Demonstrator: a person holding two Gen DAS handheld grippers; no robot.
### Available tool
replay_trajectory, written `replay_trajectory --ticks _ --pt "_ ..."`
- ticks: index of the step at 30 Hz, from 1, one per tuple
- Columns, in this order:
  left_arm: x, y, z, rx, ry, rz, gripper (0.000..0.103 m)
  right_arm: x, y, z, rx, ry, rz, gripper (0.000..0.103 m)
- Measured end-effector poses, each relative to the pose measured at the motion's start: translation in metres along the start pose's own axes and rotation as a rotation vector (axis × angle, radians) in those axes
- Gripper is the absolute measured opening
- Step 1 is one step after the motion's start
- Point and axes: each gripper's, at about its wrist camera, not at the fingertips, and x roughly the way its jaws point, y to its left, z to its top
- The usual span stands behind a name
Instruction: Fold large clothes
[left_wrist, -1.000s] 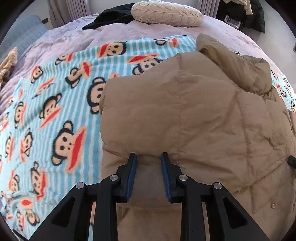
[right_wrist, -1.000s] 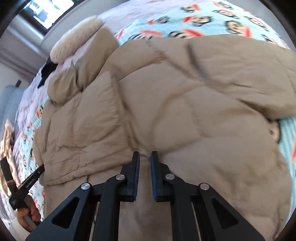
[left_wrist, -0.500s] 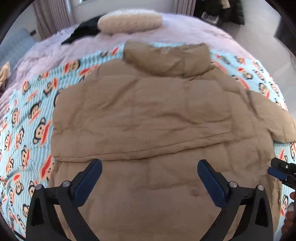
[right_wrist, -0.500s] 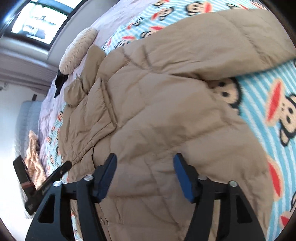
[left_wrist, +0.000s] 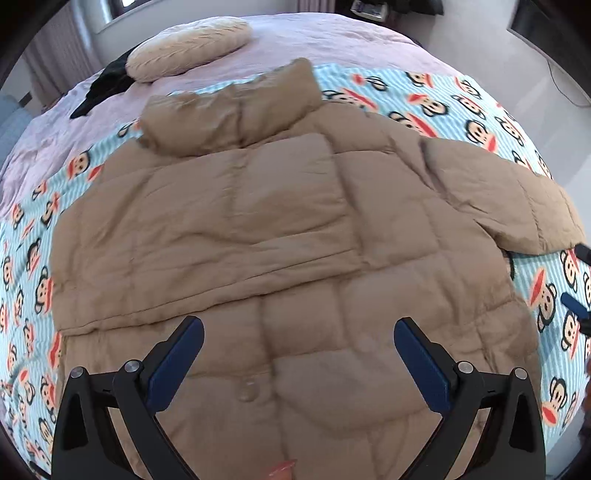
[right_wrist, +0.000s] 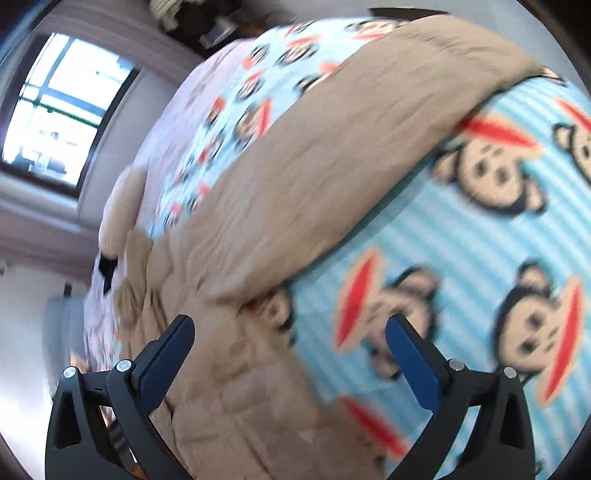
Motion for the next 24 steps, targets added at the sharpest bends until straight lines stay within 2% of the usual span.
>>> replay_trajectory --ticks 5,11,15,20,21,22,23,24 --pt "0.008 -0.012 0.005 -0.025 0.030 -0.012 0.103 -0.005 -0.033 0.034 0.126 -0.011 0.019 0.103" --pt "0.016 -0.020 0.005 -0.025 0.072 -0.060 0.103 -0.009 -0.085 0.068 0.392 -0.114 0.216 0.103" --pt "0.014 -0.022 0.005 -0.035 0.056 -0.054 0.103 -0.001 -0.111 0.086 0.573 -0.172 0.359 0.103" --pt "0.010 -0.021 0.008 -0.055 0.035 -0.053 0.103 0.014 -0.121 0.102 0.667 -0.181 0.462 0.100" --pt "0.009 -0.021 0.009 -0.058 0.031 -0.049 0.103 0.018 -0.120 0.105 0.677 -0.173 0.460 0.097" --pt "0.008 -0.020 0.008 -0.061 0.027 -0.045 0.103 0.023 -0.119 0.106 0.687 -0.164 0.452 0.079" --pt "0.007 -0.019 0.009 -0.064 0.021 -0.039 0.103 0.024 -0.122 0.110 0.696 -0.150 0.453 0.050" --pt "0.006 -0.018 0.009 -0.066 0.020 -0.035 0.103 0.030 -0.122 0.110 0.714 -0.127 0.454 0.035"
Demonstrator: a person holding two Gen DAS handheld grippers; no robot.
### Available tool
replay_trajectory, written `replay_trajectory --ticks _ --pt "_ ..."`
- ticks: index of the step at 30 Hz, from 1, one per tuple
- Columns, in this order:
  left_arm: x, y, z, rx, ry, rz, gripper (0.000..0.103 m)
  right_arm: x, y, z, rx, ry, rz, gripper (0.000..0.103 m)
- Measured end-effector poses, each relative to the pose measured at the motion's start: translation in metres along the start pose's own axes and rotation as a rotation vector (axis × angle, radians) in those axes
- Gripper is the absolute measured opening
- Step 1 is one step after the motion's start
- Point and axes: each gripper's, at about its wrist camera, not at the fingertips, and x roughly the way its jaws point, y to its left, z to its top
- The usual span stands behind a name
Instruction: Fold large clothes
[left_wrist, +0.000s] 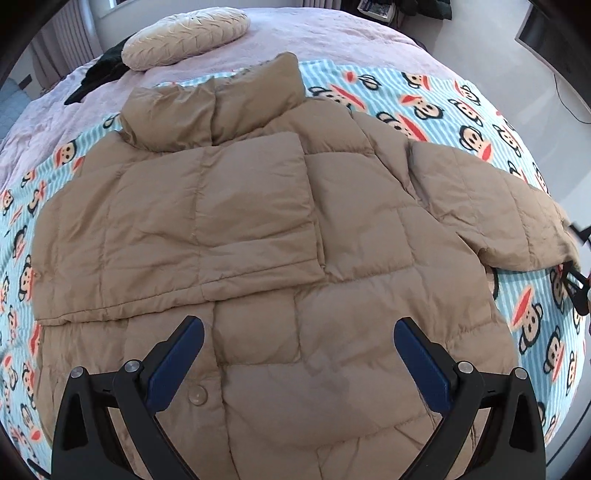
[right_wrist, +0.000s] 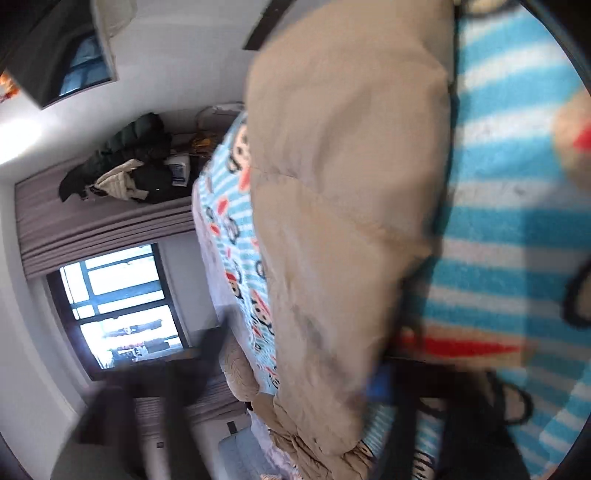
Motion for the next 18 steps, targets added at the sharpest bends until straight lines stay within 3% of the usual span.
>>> replay_trajectory --ticks 1,2,6,11,14,18 --pt "-0.001 0.001 0.000 -0.002 -0.002 0.004 0.103 0.003 -0.003 -0.003 0.012 0.012 0.009 0.014" --pt "-0.002 0.004 0.000 -0.006 -0.004 0.005 0.103 0.002 -0.002 0.000 0.010 0.018 0.020 0.008" --pt "-0.007 0.015 0.000 -0.028 -0.013 -0.016 0.103 0.011 0.026 -0.015 -0.121 0.063 0.058 0.008" --pt "-0.023 0.050 0.003 -0.066 -0.066 -0.027 0.103 0.036 0.091 -0.065 -0.358 0.169 0.089 0.008" --pt "-0.034 0.080 0.007 -0.110 -0.109 -0.005 0.103 0.059 0.137 -0.120 -0.549 0.244 0.082 0.008" --pt "-0.049 0.121 0.010 -0.165 -0.158 0.036 0.103 0.095 0.184 -0.221 -0.867 0.338 0.035 0.008"
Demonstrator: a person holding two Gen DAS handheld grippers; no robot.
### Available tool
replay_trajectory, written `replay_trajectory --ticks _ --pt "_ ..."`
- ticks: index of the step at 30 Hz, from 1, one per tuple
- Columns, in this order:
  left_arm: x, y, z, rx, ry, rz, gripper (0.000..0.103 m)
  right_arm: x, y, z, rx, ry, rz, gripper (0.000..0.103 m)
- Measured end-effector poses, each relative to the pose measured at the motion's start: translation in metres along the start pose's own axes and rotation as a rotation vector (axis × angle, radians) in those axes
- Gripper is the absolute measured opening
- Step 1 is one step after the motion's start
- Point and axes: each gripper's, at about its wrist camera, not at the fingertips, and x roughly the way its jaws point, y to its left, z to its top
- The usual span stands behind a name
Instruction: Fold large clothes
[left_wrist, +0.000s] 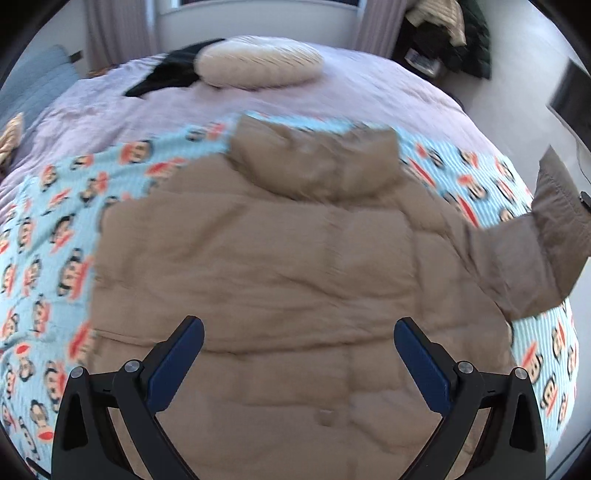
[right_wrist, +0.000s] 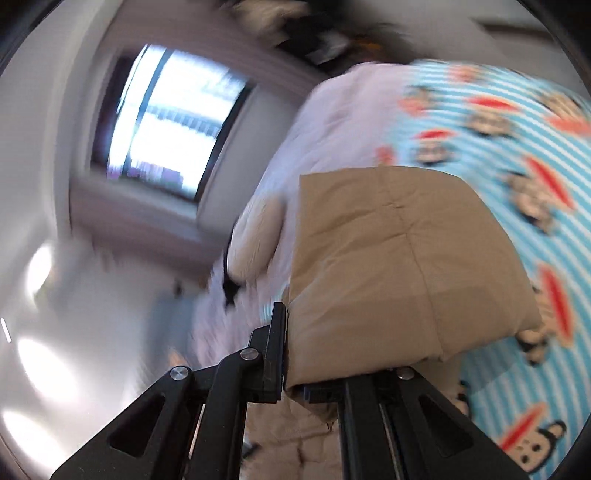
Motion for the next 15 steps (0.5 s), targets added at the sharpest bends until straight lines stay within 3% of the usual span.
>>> replay_trajectory --ticks 4,7,12,15 --pt "-0.008 0.039 0.003 -0.031 -0.032 0.045 0.103 0.073 0.072 -0.051 -0.258 0.135 -0.072 0.008" --pt "-0.006 0.072 0.000 -0.064 -0.016 0.072 0.103 0.132 0.096 -0.100 -0.333 0.242 -0.128 0.008" --pt "-0.004 0.105 -0.008 -0.104 -0.019 0.100 0.103 0.200 0.081 -0.174 -0.379 0.406 -0.250 0.008" --pt "0.006 0.111 -0.010 -0.115 -0.007 0.082 0.103 0.228 0.050 -0.199 -0.304 0.476 -0.325 0.011"
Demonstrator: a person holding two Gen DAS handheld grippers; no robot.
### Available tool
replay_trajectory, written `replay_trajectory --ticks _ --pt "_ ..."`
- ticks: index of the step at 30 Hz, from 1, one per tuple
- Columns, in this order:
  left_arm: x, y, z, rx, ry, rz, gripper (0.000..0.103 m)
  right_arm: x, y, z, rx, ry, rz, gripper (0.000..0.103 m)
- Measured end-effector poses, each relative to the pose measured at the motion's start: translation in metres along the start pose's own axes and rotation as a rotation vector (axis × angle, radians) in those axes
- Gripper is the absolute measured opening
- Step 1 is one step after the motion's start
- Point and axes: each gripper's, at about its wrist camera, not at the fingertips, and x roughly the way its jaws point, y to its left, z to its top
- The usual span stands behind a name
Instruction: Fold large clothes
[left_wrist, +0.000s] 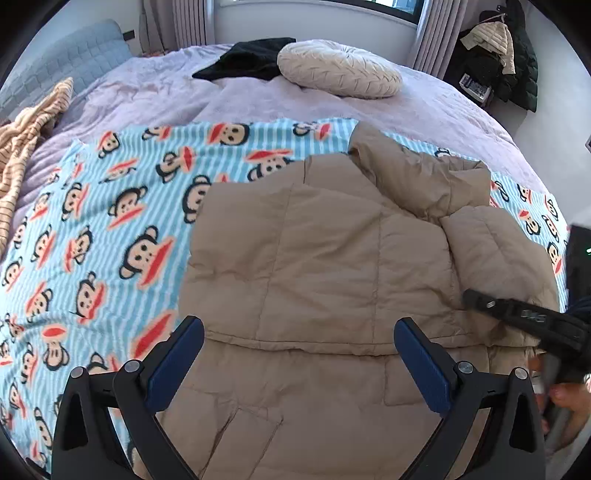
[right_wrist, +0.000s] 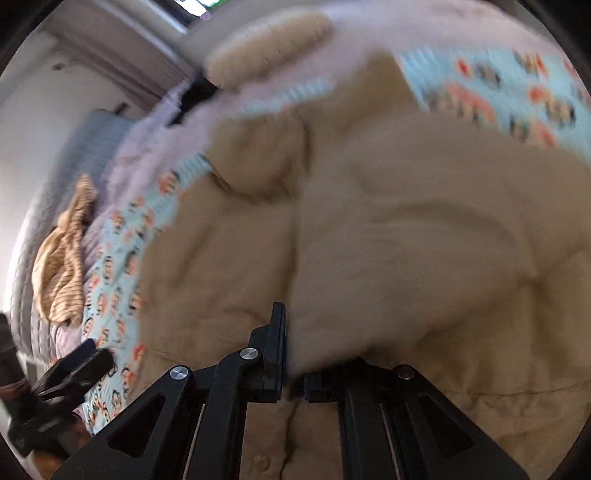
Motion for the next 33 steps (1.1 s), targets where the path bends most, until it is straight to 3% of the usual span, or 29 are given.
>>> replay_trajectory --ticks 3,4,5,7,10,13,15,16,18,20,23,25,27,28,29,33 --pt "0.009 -0.002 -0.003 0.004 0.018 -0.026 0.103 0.008 -0.017 -0.001 0.108 0.014 0.013 0.015" --pt "0.010 -0.004 -0.004 0.005 0.020 -0.031 0.103 0.004 -0.020 0.000 0.122 0.016 0.024 0.028" --pt "0.012 -0.005 -0.004 0.004 0.024 -0.040 0.103 -0.001 -0.020 0.000 0.125 0.016 0.033 0.053" --pt "0.013 -0.005 -0.002 -0.005 0.025 -0.058 0.103 -0.020 -0.019 0.000 0.130 -0.005 0.073 0.075" --pt "0.015 -0.002 0.006 -0.015 0.015 -0.077 0.103 -0.052 -0.023 -0.002 0.159 -0.059 0.086 0.075" --pt "0.015 0.005 0.015 -0.025 0.001 -0.091 0.103 -0.075 -0.055 -0.002 0.288 -0.130 0.063 0.071" --pt "0.015 0.013 0.022 -0.037 -0.006 -0.106 0.103 -0.080 -0.071 0.002 0.362 -0.163 0.043 0.035" --pt "0.014 0.017 0.024 -0.043 -0.008 -0.112 0.103 -0.082 -0.074 0.007 0.372 -0.168 0.021 0.006" --pt "0.012 0.026 0.027 -0.058 -0.018 -0.124 0.103 -0.086 -0.060 0.015 0.292 -0.200 -0.009 0.006" --pt "0.010 0.037 0.029 -0.082 -0.023 -0.154 0.103 -0.085 -0.022 0.023 0.099 -0.210 -0.058 0.006" --pt "0.009 0.051 0.031 -0.140 -0.019 -0.205 0.103 -0.068 0.031 0.022 -0.125 -0.150 -0.043 0.007" --pt "0.009 0.056 0.031 -0.175 -0.014 -0.247 0.103 -0.045 0.058 0.012 -0.228 -0.063 -0.061 0.012" --pt "0.009 0.054 0.030 -0.180 -0.008 -0.271 0.103 -0.023 0.072 0.002 -0.287 0.021 -0.088 0.031" --pt "0.010 0.051 0.030 -0.173 -0.001 -0.282 0.103 -0.013 0.076 -0.006 -0.307 0.079 -0.081 0.051" --pt "0.012 0.048 0.030 -0.165 0.006 -0.293 0.103 -0.011 0.076 -0.012 -0.303 0.103 -0.063 0.061" --pt "0.026 0.027 0.029 -0.147 0.072 -0.394 0.103 -0.035 0.047 -0.026 -0.243 0.122 -0.044 0.061"
